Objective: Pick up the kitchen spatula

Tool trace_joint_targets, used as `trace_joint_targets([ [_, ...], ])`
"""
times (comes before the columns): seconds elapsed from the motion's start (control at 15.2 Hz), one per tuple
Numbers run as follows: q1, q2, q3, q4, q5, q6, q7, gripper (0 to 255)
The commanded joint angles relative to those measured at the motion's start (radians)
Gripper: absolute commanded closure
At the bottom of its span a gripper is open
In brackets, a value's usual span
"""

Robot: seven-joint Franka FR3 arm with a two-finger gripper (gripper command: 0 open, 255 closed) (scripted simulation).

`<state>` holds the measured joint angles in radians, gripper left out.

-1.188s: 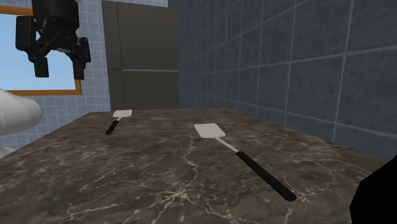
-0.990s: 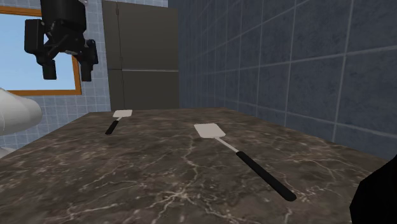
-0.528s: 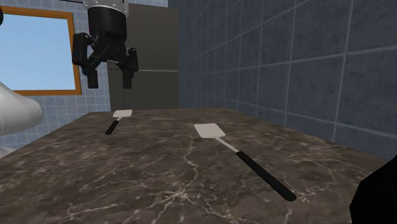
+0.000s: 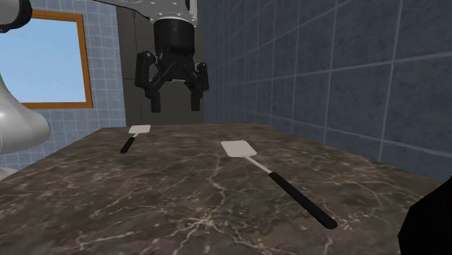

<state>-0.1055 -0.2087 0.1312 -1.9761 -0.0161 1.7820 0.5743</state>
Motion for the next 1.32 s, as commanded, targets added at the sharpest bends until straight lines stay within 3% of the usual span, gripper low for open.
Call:
trace_joint_targets([
  [0.0,-0.011,0.082,0.009,0.076,-0.011,0.009,0.089,0],
  [0.79,-0.034,0.546,-0.039,0.605,-0.074,-0.043,0.51,0],
  [1.25,-0.035,0.543,-0.04,0.52,-0.074,0.039,0.516,0],
])
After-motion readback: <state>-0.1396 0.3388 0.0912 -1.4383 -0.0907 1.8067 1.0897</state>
